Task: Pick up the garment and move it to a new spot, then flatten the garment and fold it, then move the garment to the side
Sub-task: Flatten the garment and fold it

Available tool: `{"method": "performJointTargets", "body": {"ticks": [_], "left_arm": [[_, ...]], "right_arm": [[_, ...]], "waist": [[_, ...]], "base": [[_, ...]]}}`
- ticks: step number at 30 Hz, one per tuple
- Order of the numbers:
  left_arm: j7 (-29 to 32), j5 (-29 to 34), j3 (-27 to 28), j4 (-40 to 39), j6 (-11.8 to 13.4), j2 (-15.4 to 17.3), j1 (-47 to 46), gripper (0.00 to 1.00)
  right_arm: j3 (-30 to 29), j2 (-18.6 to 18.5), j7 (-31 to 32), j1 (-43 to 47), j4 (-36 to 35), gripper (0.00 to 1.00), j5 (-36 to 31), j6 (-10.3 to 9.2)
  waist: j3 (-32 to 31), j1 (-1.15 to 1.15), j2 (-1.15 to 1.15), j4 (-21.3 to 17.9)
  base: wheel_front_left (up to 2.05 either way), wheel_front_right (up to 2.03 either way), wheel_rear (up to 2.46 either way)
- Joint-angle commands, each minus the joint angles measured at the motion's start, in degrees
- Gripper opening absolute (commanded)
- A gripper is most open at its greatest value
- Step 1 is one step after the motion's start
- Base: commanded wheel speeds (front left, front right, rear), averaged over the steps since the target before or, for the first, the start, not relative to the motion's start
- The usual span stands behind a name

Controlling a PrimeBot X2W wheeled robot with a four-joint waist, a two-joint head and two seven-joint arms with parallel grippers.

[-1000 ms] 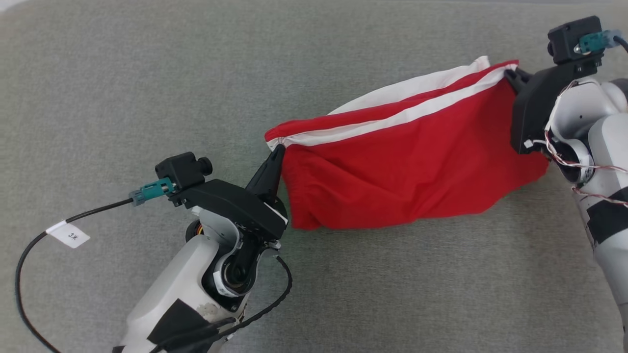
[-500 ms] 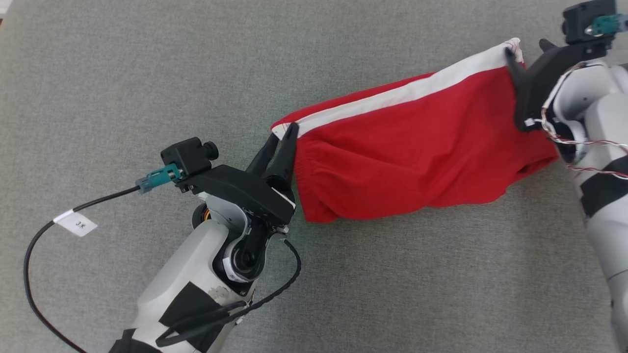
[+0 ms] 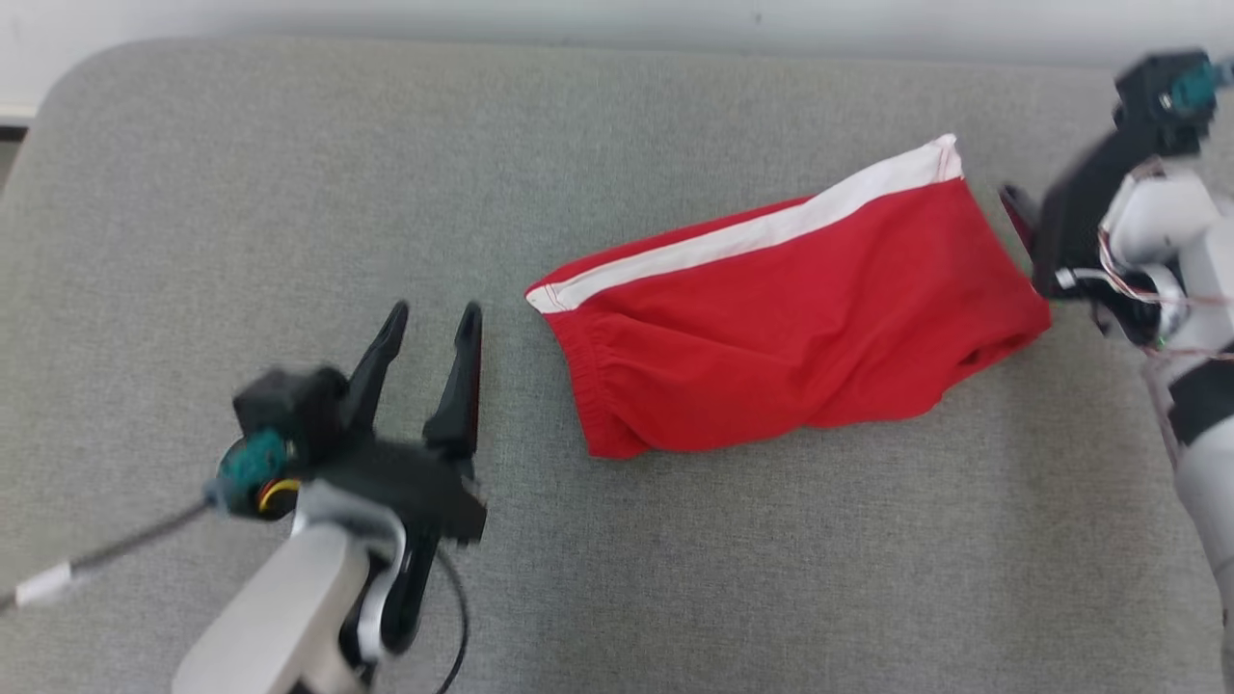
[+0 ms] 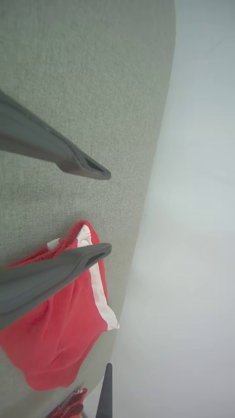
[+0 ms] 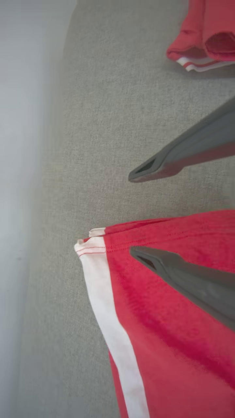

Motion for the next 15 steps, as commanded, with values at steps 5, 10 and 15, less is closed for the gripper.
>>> {"method": "performJointTargets", "body": {"ticks": [5,10,15], "left_arm": [[-0.27,13.82,0.93,-10.13,4.61,4.39,9.55,1.0],[-0.29,20.02,3.61,-16.32,6.78,4.85,16.08,1.0],[-0.28,21.92,6.03,-18.07,6.71,3.61,20.29,1.0]], "right_arm": [[-5.92,0.16,2.13,3.97,1.09,1.0,-0.97,-0.16],[-10.75,0.23,2.8,5.93,1.55,1.0,-4.08,-0.16],[-16.02,0.41,2.18,7.29,1.99,1.0,-9.01,-0.16]], "waist": [[-1.78,0.01,0.0,2.03],[-0.44,0.01,0.0,4.25],[0.67,0.01,0.0,6.29]], "base": [[0.0,0.0,0.0],[0.0,0.0,0.0],[0.0,0.0,0.0]]}}
